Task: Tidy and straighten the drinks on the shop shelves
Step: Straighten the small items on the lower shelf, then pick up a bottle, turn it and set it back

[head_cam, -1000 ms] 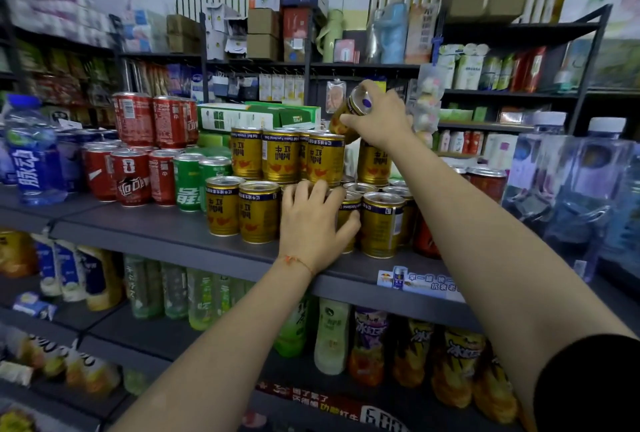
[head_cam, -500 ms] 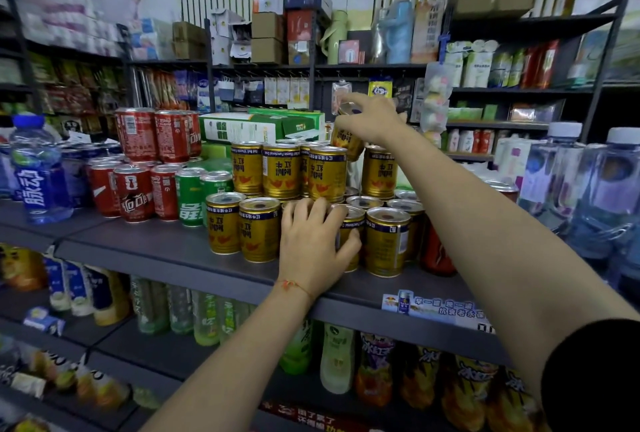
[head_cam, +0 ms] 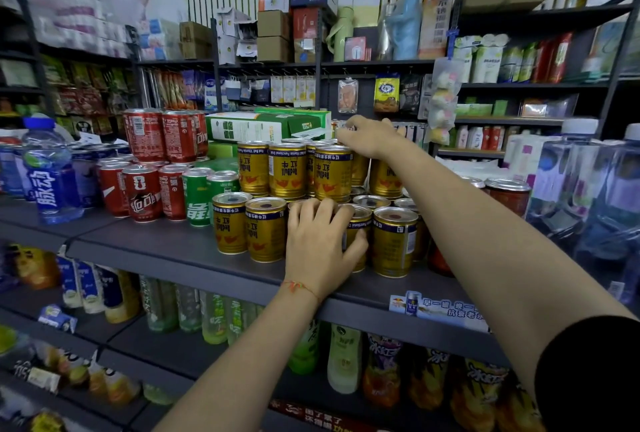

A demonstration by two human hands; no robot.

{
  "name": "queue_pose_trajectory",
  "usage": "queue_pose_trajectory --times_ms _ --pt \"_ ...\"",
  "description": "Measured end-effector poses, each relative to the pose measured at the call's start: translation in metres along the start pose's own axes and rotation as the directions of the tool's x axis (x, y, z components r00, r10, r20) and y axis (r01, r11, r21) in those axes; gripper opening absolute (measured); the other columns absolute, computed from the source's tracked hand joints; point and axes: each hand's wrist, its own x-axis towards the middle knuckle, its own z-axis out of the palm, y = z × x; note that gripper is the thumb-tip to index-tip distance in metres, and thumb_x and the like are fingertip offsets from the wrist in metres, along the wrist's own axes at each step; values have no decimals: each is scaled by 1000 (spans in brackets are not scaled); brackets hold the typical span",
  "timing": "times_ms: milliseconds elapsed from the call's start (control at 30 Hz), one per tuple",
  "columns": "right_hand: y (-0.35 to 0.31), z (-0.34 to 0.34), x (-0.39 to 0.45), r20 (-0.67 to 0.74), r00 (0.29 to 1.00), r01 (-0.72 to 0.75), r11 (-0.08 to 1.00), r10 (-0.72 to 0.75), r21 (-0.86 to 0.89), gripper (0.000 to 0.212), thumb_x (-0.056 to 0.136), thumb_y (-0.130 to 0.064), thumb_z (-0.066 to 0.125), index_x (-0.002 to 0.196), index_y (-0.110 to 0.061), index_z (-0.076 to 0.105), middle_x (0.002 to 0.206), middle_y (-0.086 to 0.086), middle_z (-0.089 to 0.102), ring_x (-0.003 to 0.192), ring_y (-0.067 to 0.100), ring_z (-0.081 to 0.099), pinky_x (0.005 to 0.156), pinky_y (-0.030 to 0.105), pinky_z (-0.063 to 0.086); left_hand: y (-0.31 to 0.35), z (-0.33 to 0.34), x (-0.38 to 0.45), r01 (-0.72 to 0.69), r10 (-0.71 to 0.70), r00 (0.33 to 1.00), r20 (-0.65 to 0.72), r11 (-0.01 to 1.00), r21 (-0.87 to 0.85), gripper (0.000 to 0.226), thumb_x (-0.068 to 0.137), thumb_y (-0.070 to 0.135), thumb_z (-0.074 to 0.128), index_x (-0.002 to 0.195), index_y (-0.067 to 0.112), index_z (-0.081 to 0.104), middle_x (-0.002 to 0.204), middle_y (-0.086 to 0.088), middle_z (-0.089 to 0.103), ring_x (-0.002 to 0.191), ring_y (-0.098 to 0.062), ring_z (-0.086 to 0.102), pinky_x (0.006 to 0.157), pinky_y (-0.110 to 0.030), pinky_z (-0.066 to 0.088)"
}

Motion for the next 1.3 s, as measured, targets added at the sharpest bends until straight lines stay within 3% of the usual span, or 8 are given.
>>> queue_pose_trajectory --times_ms 167,267,567,800,933,1067,1200,1300 --pt "4 -4 5 24 999 -33 998 32 59 70 91 -40 50 149 -8 28 146 17 42 130 36 43 89 37 39 0 -1 -1 -6 6 1000 1 1000 -1 33 85 46 51 102 23 67 97 1 61 98 -25 52 97 -42 33" --pt "2 -4 3 13 1000 19 1000 -19 8 43 96 -31 46 132 -7 46 130 16 51 119 32 49 82 33 36 0 -2 0 0 1 1000 14 1000 -8 33 85 46 51 102 23 67 98 1 61 99 -25 51 98 -43 35" --pt "6 -10 -13 24 984 176 967 -175 -186 43 93 -2 45 129 -14 65 140 9 57 128 30 51 105 41 44 -2 -1 -1 -10 10 1000 25 1000 6 33 86 45 52 103 22 68 100 0 63 100 -27 53 98 -45 36" --pt "14 20 -25 -219 962 117 970 -164 -213 50 94 -8 50 138 -31 55 142 7 54 141 30 33 118 56 8 -1 0 -1 -18 17 999 32 999 37 33 86 45 51 101 20 68 98 -1 62 99 -27 53 97 -45 36" --pt "7 24 -52 -414 892 161 983 -184 -90 54 87 1 48 139 -15 51 139 9 54 137 27 38 118 44 17 -4 -2 0 -27 29 999 24 996 -84 37 86 43 51 111 19 67 103 -3 62 102 -27 55 99 -43 36" --pt "-14 35 -99 -676 719 344 928 -164 141 46 85 -6 47 128 -12 61 125 6 59 122 25 48 108 41 32 -27 -27 -9 -78 68 996 -55 971 -226 49 91 33 55 137 15 53 142 -8 49 135 -27 41 115 -42 29" --pt "-49 77 -147 -699 677 585 744 -229 323 27 85 -5 48 99 -11 70 92 -2 57 86 11 53 75 24 40 -78 -62 -33 64 -128 972 -195 950 -306 27 92 22 51 109 10 67 112 -6 65 108 -23 58 93 -40 46" --pt "-80 127 -163 -619 730 625 650 -290 432 25 85 -3 48 81 -9 72 77 -7 60 70 1 53 64 16 40 -122 -83 -63 241 -287 950 -120 923 -301 19 92 19 51 92 14 69 88 3 67 83 -17 62 72 -33 49"
